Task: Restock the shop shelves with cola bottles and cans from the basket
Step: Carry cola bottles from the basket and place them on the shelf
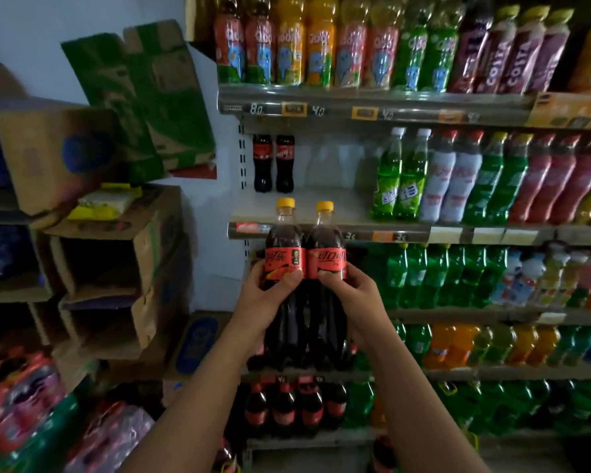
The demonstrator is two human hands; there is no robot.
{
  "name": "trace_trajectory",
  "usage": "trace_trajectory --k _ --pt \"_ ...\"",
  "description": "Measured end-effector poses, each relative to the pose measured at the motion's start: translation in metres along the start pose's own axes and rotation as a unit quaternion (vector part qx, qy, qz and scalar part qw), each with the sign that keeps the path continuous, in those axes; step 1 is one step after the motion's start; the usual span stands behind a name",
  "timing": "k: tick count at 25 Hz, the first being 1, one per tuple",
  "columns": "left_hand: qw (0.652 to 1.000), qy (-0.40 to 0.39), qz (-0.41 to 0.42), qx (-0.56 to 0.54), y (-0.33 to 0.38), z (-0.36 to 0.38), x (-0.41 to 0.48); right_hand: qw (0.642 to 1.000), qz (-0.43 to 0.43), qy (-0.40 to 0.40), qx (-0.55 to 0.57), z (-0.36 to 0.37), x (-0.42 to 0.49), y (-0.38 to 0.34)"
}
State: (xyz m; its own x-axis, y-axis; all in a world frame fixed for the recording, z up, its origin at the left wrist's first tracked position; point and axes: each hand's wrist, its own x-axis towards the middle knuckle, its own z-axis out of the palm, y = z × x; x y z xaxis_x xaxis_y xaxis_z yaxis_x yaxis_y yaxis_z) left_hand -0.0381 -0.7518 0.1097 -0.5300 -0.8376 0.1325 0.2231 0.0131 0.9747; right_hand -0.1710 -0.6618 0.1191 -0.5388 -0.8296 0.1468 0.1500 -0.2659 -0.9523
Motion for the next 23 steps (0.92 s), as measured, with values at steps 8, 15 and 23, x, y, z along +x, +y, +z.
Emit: trace_trajectory --k 8,15,23 --pt "0.998 -0.047 0.041 0.022 0.018 -0.024 0.164 0.999 -0.034 0.022 0.018 0.028 0.154 -0.002" --pt "0.992 -0.063 0.099 0.036 0.037 -0.008 0.255 0.995 -0.085 0.025 0.035 0.024 0.248 -0.016" --pt "0.98 -0.09 0.154 0.09 0.04 0.007 0.334 0.983 -0.18 -0.021 0.025 0.002 0.336 -0.029"
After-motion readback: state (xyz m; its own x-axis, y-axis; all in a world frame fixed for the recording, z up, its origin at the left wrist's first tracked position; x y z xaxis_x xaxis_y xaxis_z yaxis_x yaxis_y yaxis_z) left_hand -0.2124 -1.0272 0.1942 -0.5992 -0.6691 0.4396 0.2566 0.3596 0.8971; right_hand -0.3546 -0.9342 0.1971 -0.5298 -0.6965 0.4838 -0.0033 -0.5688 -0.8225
